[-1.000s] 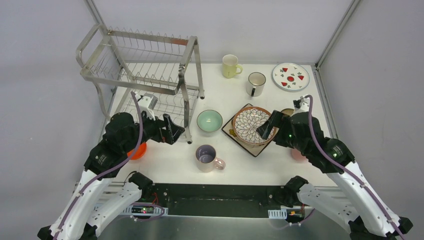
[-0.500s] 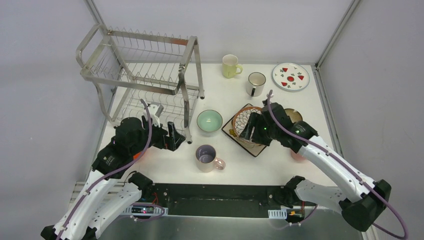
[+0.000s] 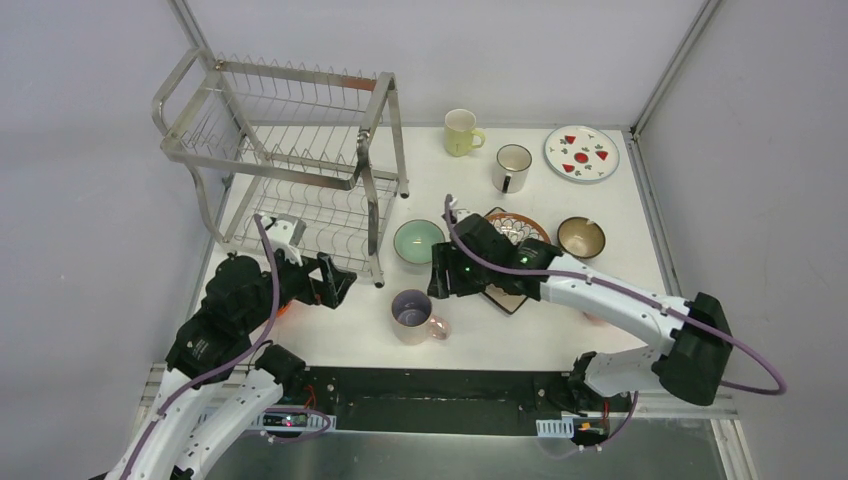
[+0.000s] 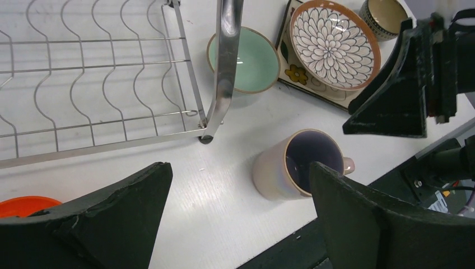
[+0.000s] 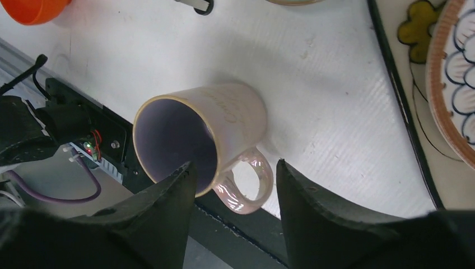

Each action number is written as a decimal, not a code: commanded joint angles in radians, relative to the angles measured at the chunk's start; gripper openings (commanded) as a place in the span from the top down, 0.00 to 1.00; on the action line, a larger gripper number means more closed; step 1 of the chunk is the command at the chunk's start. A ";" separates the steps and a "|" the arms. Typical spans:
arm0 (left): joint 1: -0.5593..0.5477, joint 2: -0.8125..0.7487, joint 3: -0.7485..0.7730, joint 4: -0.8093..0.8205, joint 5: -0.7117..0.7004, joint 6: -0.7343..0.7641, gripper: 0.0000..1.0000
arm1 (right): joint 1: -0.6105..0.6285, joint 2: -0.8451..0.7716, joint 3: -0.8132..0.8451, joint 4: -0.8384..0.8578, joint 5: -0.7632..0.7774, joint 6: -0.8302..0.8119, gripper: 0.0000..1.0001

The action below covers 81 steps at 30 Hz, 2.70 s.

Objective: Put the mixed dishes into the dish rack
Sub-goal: Pick up the plate at the center of the board.

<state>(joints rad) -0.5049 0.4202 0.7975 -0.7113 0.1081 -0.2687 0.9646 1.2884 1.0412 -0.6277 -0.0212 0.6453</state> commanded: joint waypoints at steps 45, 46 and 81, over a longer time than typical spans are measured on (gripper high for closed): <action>-0.006 0.000 -0.007 0.019 -0.047 0.005 0.02 | 0.103 0.146 0.095 0.038 0.124 -0.129 0.62; -0.006 0.002 -0.007 0.019 -0.047 0.006 0.02 | 0.098 0.139 0.100 0.029 0.116 -0.123 0.61; -0.006 -0.002 -0.007 0.018 -0.034 0.013 0.02 | -0.641 -0.428 -0.439 0.058 0.204 0.290 0.57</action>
<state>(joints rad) -0.5049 0.4187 0.7879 -0.7143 0.0589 -0.2691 0.3607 0.8787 0.6472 -0.6868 0.2413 0.8799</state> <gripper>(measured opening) 0.984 0.428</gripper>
